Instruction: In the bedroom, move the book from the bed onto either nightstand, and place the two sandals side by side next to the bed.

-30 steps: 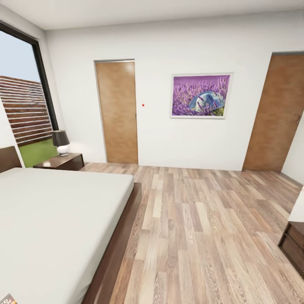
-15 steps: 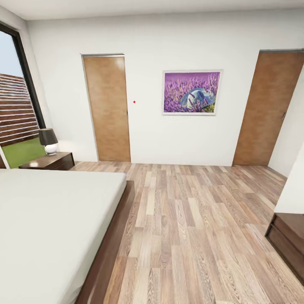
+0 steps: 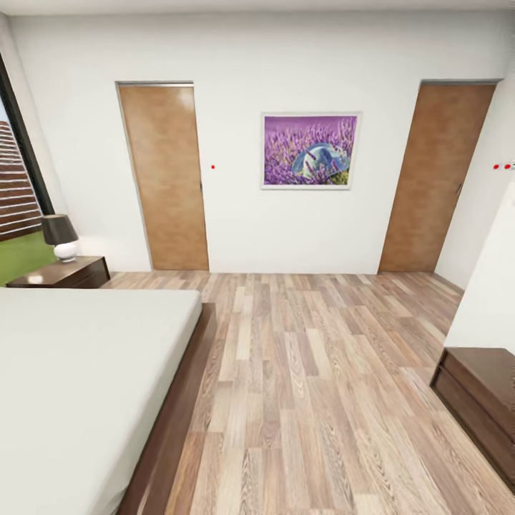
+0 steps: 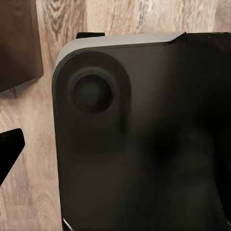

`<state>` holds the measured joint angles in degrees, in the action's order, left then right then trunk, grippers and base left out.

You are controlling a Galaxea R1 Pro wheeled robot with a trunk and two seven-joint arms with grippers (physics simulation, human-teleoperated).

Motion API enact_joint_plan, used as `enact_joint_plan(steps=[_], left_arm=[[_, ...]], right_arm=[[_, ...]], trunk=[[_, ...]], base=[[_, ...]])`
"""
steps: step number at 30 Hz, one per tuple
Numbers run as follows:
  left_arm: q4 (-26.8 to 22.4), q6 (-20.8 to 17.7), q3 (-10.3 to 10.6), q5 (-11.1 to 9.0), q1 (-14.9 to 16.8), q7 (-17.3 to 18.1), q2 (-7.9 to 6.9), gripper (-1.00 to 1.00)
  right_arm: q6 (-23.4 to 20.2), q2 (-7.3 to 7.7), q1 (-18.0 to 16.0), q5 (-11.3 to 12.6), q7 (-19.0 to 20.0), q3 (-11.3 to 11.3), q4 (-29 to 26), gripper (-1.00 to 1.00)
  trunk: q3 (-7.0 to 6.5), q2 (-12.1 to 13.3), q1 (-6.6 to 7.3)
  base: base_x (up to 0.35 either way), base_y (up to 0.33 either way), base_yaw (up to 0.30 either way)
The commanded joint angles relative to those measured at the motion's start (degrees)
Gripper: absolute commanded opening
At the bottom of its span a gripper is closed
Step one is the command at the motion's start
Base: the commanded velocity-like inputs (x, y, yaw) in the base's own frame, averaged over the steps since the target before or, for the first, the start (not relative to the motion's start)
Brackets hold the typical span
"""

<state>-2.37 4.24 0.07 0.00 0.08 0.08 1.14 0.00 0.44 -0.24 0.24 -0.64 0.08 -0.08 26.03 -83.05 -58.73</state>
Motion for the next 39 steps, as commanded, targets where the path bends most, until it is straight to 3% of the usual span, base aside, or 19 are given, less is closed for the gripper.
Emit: enact_joint_plan(steps=[1,26,39], left_arm=[[0.0,0.2,0.0,0.0,0.0,0.0,0.0,1.0],[0.0,0.2,0.0,0.0,0.0,0.0,0.09,1.0],[0.0,0.2,0.0,0.0,0.0,0.0,0.08,1.0]], right_arm=[[0.0,0.0,0.0,0.0,-0.1,0.0,0.0,1.0],[0.0,0.0,0.0,0.0,-0.1,0.0,0.0,1.0],[0.1,0.08,0.0,-0.1,-0.1,-0.2,-0.1,1.0]], trunk=[[0.13,0.0,0.0],[1.62,0.0,0.0],[1.65,0.0,0.0]], base=[[0.0,0.0,-0.082],[0.0,0.0,-0.006],[0.165,0.0,0.0]])
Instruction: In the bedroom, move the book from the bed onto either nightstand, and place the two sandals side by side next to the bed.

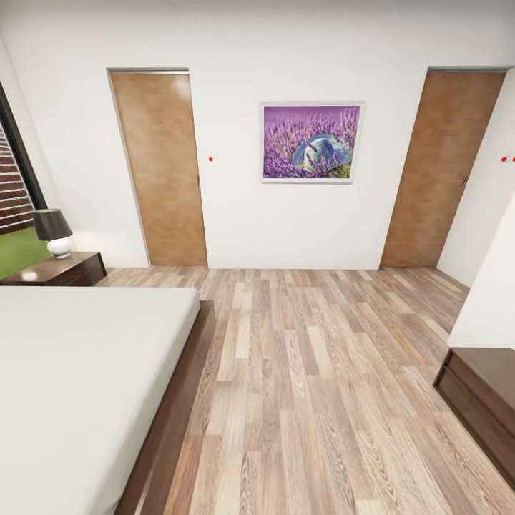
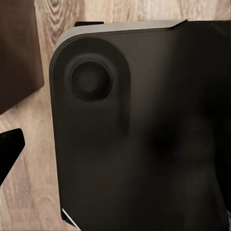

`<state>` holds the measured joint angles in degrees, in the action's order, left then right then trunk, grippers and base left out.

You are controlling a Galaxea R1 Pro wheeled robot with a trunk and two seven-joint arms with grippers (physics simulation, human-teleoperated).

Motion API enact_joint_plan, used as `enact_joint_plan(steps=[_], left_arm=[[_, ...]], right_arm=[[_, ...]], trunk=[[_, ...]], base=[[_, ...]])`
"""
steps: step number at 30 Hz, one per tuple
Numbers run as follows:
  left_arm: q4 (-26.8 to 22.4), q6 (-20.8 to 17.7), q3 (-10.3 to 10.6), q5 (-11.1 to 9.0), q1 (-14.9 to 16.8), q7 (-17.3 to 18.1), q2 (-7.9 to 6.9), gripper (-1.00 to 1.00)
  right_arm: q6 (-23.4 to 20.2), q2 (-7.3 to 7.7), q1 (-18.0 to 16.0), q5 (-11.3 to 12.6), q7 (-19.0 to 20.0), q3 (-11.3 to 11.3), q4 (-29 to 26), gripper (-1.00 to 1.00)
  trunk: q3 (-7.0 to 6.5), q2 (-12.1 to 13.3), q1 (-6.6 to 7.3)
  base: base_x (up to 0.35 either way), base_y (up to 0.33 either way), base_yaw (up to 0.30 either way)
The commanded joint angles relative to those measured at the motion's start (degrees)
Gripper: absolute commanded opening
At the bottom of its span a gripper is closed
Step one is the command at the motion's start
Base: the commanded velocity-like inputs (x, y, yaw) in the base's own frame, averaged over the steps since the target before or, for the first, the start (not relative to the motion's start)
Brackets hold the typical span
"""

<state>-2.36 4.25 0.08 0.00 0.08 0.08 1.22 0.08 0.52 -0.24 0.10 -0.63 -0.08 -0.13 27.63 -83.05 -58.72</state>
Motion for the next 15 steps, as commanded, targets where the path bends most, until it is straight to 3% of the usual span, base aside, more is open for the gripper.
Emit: enact_joint_plan(steps=[1,15], left_arm=[[0.0,0.1,0.0,0.0,0.0,0.0,0.0,1.0],[-1.1,0.2,-0.1,-0.3,0.0,0.2,0.82,1.0]], right_arm=[[0.0,0.0,0.0,0.0,-0.1,0.0,0.0,1.0],[0.0,0.01,0.0,-0.2,-0.1,0.2,0.0,1.0]], trunk=[[0.05,0.0,-0.01],[0.05,0.0,-0.01]], base=[[0.053,0.0,0.0],[0.01,0.0,0.0]])
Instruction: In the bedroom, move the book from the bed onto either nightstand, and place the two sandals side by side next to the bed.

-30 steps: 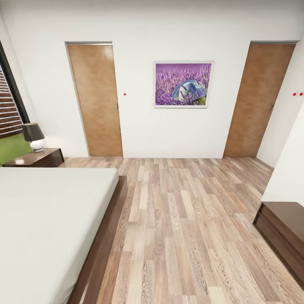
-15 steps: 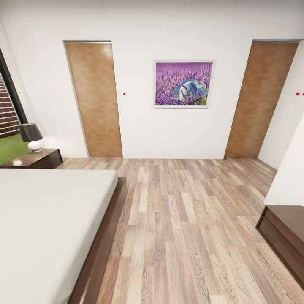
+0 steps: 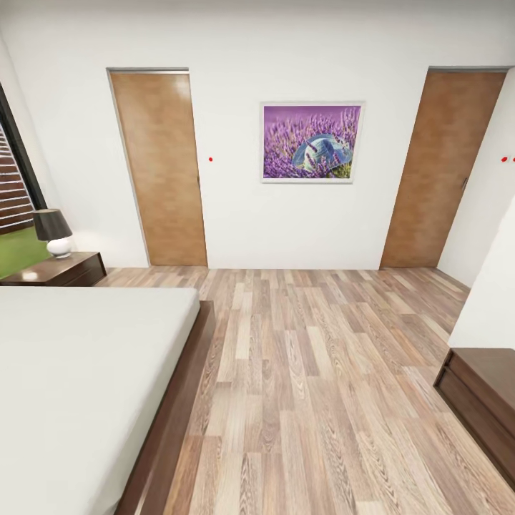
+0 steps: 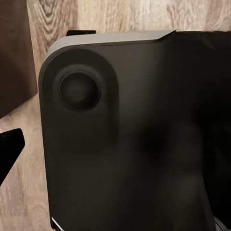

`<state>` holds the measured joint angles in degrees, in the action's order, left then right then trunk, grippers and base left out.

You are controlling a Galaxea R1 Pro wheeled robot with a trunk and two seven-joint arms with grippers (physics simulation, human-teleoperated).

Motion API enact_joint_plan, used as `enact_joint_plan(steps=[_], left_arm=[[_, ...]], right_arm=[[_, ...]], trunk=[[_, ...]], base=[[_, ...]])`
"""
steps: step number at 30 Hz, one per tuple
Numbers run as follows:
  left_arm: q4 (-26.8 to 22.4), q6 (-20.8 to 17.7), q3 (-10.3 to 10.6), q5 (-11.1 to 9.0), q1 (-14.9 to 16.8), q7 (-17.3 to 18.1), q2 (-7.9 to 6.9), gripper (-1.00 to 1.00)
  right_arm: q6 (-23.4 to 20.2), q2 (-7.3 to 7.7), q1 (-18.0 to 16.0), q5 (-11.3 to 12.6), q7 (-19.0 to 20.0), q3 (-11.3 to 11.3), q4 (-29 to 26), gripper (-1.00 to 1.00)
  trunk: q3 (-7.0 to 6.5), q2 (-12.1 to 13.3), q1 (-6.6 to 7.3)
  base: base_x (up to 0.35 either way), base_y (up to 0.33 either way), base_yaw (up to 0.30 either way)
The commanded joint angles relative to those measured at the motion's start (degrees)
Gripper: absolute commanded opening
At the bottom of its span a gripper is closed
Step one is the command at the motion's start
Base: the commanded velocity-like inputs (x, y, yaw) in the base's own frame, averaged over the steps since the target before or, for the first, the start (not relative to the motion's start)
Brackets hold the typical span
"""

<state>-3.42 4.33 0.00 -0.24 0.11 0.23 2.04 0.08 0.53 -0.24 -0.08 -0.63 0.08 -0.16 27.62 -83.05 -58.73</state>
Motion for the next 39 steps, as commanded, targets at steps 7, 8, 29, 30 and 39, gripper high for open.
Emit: enact_joint_plan(steps=[7,8,29,30,39], left_arm=[[-0.1,0.1,0.0,0.0,0.0,0.0,0.0,1.0],[-0.2,0.1,0.0,0.0,0.0,0.0,0.0,1.0],[-7.0,-2.2,0.0,0.0,0.2,-0.2,1.54,1.0],[-21.2,-9.4,0.0,0.0,0.2,-0.2,1.63,1.0],[-34.0,-16.9,0.0,0.1,2.5,-0.3,4.41,1.0]], right_arm=[[0.0,0.0,0.0,0.0,-0.1,0.0,0.0,1.0],[0.0,0.0,0.0,0.0,-0.1,0.0,0.0,1.0],[0.1,1.67,0.0,0.1,-0.3,0.5,-2.1,1.0],[0.1,2.93,0.0,0.1,-0.3,0.5,-7.4,1.0],[-0.7,8.17,-0.3,0.2,-0.4,3.9,-14.4,1.0]], trunk=[[0.05,0.0,0.0],[0.05,0.0,0.0],[0.05,0.0,0.0],[0.05,0.0,0.0],[0.05,0.0,0.0]], base=[[0.0,0.0,0.0],[0.0,0.0,0.0],[0.0,0.0,0.0],[0.0,0.0,0.0],[0.0,0.0,0.0]])
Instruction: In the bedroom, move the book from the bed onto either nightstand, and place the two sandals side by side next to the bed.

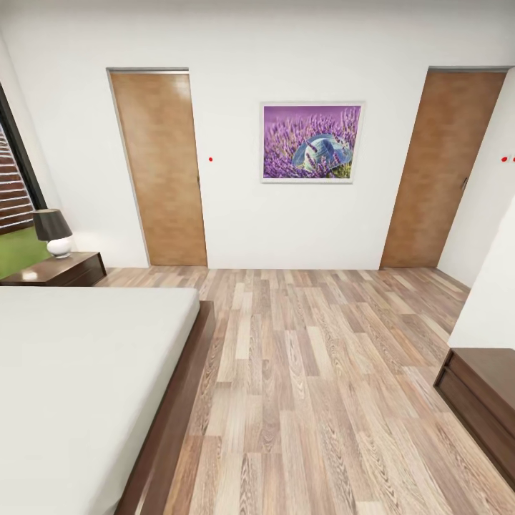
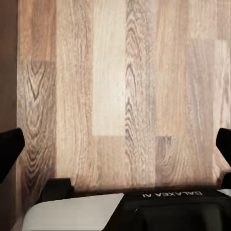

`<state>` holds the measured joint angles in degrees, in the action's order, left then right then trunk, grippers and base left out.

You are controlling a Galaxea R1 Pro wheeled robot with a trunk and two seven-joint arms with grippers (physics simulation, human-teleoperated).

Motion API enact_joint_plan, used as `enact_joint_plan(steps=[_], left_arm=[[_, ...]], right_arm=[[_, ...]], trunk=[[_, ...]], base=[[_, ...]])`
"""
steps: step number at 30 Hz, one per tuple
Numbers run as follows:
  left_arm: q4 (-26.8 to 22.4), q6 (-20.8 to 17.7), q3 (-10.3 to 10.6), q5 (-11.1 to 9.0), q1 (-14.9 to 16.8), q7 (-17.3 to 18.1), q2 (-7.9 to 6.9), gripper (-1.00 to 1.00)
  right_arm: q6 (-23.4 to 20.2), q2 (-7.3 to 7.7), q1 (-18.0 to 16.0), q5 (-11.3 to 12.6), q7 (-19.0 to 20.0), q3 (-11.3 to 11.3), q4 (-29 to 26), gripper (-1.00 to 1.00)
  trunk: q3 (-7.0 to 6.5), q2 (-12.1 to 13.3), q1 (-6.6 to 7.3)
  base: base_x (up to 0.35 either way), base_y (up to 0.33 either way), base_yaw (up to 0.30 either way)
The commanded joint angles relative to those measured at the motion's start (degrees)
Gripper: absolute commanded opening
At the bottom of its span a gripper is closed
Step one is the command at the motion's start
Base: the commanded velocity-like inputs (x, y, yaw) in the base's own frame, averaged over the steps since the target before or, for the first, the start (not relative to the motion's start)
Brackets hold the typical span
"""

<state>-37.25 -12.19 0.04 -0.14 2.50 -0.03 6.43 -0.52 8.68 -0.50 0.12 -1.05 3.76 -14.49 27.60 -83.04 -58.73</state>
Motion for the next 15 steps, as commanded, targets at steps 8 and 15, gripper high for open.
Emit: enact_joint_plan(steps=[8,15], left_arm=[[-1.3,-0.8,0.0,0.1,6.4,0.0,1.22,1.0],[-1.3,-0.8,0.0,0.1,7.8,-0.1,2.22,1.0]], right_arm=[[-1.0,4.86,-0.2,0.1,0.1,4.5,-5.7,1.0],[-4.7,6.68,-0.2,0.1,0.1,4.9,-9.4,1.0]], trunk=[[0.07,0.0,0.0],[0.07,0.0,0.0]], base=[[0.0,0.0,0.0],[0.0,0.0,0.0]])
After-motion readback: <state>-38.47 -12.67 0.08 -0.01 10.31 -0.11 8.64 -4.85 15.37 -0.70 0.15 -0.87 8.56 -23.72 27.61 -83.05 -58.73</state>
